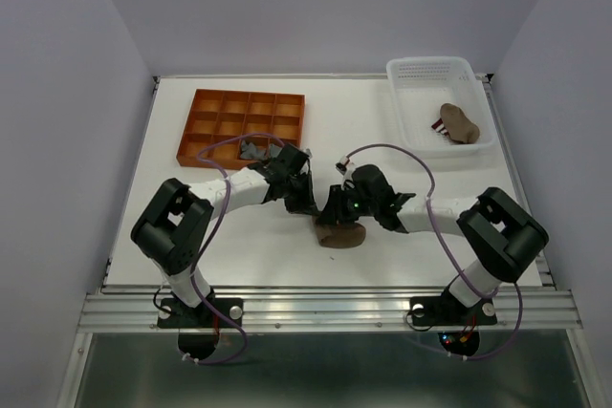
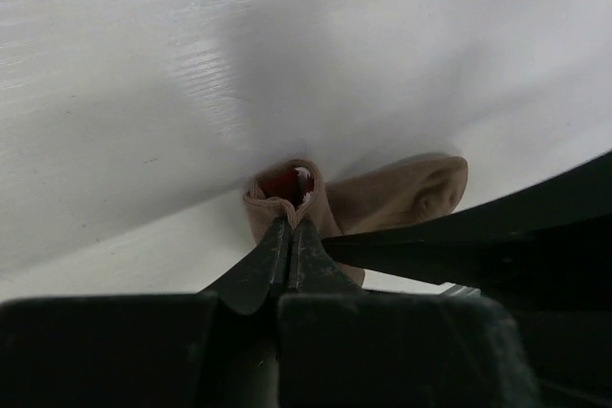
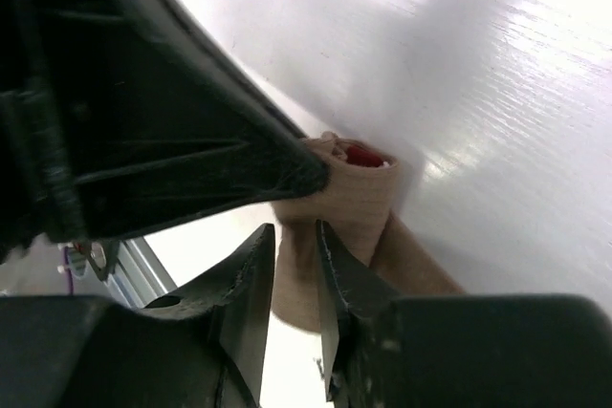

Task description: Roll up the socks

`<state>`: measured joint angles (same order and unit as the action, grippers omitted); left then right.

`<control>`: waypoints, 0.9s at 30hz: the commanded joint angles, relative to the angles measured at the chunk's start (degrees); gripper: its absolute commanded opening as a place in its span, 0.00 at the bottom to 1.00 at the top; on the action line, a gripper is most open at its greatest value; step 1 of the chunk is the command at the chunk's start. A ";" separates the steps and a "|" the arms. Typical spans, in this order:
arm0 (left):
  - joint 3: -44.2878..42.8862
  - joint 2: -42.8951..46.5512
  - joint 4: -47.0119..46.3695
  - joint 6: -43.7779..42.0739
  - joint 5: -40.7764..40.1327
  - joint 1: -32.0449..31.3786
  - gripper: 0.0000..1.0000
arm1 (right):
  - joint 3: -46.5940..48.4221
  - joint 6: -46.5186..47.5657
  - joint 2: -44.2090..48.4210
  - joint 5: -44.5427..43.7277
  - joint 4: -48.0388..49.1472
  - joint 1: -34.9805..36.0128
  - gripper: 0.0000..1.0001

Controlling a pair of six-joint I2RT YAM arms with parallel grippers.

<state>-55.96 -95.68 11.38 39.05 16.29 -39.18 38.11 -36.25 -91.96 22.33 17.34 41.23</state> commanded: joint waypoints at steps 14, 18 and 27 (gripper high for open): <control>-4.59 -2.05 0.75 -4.59 0.93 -0.29 0.00 | 0.91 -0.31 18.40 -24.41 -43.09 -0.36 0.43; -4.68 -2.06 0.23 -4.77 1.63 -0.29 0.00 | 0.91 0.47 17.61 -26.81 -43.27 -0.36 0.41; -5.38 -2.41 0.58 -6.26 2.77 -0.29 0.00 | 1.62 2.50 8.48 -24.34 -33.87 -0.89 0.23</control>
<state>-59.05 -98.54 11.79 34.63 17.67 -39.27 38.94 -34.81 -80.34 -0.78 -20.64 40.82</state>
